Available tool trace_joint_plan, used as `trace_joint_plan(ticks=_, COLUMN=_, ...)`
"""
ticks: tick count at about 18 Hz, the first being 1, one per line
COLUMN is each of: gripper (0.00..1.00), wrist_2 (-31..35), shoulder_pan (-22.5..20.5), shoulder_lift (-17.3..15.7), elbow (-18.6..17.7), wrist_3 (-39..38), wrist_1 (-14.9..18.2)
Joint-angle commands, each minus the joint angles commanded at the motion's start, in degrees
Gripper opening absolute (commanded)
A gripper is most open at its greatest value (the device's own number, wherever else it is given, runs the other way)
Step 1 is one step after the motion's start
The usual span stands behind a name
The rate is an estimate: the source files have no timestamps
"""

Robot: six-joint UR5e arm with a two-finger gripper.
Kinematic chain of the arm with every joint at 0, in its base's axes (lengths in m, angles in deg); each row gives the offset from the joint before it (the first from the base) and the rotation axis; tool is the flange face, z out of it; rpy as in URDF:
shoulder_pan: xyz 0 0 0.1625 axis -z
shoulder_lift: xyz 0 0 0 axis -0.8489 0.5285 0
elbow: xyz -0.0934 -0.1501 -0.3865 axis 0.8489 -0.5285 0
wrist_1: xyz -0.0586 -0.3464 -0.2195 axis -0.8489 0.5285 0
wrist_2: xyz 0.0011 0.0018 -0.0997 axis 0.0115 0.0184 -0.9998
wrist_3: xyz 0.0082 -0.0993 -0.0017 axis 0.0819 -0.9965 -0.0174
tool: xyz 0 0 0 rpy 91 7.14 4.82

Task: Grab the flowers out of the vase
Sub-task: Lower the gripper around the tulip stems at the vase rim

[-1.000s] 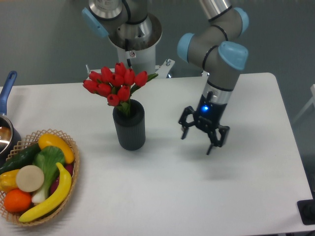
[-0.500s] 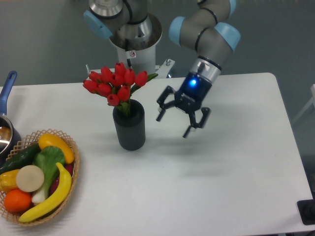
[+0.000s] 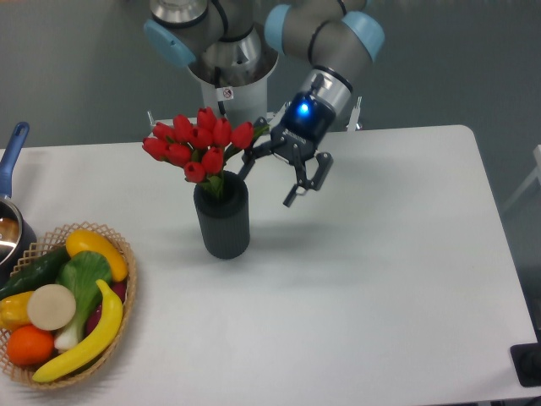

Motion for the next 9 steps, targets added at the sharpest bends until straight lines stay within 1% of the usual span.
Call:
trace_joint_plan(ticks=4, gripper=1.0, wrist_2=0.4, shoulder_pan=-1.3, shoulder_lift=-2.7, elbow=-3.0, wrist_3=0.3, wrist_1=0.1)
trace_joint_plan(ticks=6, gripper=1.0, wrist_2=1.7, shoulder_pan=-2.3, shoulder_lift=-3.8, elbow=-4.3, wrist_3=0.4, wrist_1=0.2)
trace_joint_plan(ticks=9, gripper=1.0, wrist_2=2.9, shoulder_pan=-2.2, shoulder_lift=-4.3, elbow=-5.7, wrist_3=0.4, wrist_1=0.2)
